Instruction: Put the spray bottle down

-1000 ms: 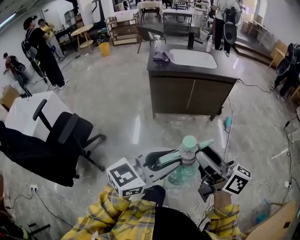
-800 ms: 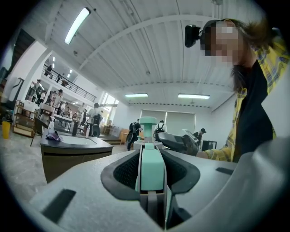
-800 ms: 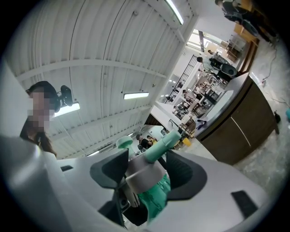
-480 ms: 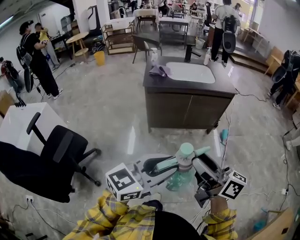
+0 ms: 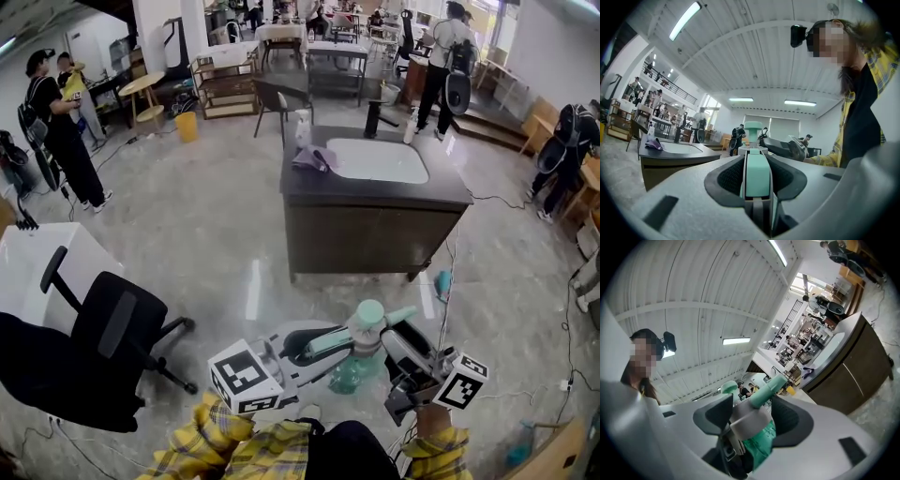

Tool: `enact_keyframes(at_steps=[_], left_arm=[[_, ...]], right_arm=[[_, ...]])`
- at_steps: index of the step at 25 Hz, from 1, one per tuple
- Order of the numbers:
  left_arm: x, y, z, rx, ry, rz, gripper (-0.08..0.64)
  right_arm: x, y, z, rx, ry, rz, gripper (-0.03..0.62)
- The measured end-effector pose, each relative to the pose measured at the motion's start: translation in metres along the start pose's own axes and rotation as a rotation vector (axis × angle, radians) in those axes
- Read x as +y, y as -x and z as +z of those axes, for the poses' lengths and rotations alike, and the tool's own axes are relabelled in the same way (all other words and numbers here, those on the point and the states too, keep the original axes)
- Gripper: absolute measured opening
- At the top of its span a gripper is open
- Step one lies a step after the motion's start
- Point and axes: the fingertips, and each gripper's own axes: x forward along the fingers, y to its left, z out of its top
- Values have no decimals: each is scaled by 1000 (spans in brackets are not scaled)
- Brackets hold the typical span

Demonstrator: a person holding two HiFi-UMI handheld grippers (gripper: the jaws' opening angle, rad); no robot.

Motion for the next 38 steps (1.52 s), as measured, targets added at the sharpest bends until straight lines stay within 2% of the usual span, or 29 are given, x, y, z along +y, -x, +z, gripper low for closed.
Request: enact_keyframes(at_steps=[6,14,25,38], left_arm=[[30,-3,-4,-3,19,0,120],[66,-34,3,-1,8,17,120],[122,-141,37,-19,-25,37,120],[172,-265,57,-18,-62,40,120]], right_arm=[[-20,-22,4,13,-10,-13,241],[-54,-39,35,9,-12,12,241],[-122,-45,142,12,38,51,241],[-206,-31,246,0,48,73,241]])
